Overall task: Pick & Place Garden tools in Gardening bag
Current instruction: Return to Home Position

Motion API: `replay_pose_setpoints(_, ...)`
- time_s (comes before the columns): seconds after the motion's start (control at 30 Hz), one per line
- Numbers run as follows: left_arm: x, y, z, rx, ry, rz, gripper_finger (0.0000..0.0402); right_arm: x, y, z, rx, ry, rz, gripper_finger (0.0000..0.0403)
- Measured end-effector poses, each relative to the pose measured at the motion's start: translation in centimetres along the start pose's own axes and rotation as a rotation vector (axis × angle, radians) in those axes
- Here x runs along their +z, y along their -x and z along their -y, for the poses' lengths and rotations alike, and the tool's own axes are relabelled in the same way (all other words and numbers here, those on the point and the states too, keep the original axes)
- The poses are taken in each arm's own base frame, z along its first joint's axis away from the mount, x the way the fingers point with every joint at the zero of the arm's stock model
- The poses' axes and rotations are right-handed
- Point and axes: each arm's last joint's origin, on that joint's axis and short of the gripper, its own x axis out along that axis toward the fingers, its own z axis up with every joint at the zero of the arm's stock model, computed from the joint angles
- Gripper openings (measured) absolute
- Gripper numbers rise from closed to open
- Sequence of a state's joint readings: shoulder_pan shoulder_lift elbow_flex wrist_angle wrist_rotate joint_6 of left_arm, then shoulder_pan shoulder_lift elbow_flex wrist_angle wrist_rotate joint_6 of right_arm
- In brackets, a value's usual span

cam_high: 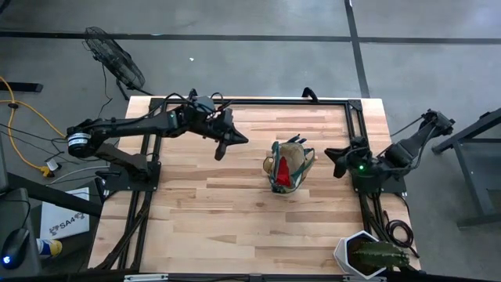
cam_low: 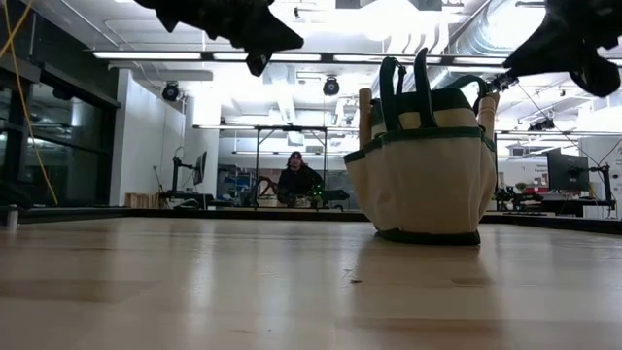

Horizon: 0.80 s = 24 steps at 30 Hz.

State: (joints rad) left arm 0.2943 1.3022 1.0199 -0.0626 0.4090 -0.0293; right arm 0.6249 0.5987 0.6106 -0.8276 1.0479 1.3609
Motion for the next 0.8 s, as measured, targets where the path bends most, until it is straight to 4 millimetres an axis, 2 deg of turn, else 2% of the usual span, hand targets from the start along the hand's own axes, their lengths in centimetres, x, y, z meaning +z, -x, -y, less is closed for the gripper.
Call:
replay_pose_setpoints(0.3, 0.6, -0.4, 0.7, -0.001, 0.068, 0.061, 0.0000, 0.9, 1.0, 3.3, 0.151, -0.063, 0.024, 0.0006)
replay_pose_setpoints(0.5, 0.9, -1.3, 2.7, 0.033, 0.090, 0.108, 0.0000, 1.5, 1.4, 3.9, 0.327, -0.091, 0.049, 0.0004)
replay_pose_setpoints(0.7, 0.6, -3.2, 3.9, 0.041, 0.127, 0.153, 0.0000, 1.4, 1.5, 5.5, 0.382, -0.083, 0.089, 0.0004)
replay_pose_setpoints(0.8, 0.3, -4.5, 4.3, 0.015, 0.154, 0.170, 0.0000, 1.2, 1.5, 5.2, 0.419, -0.054, 0.079, 0.0003)
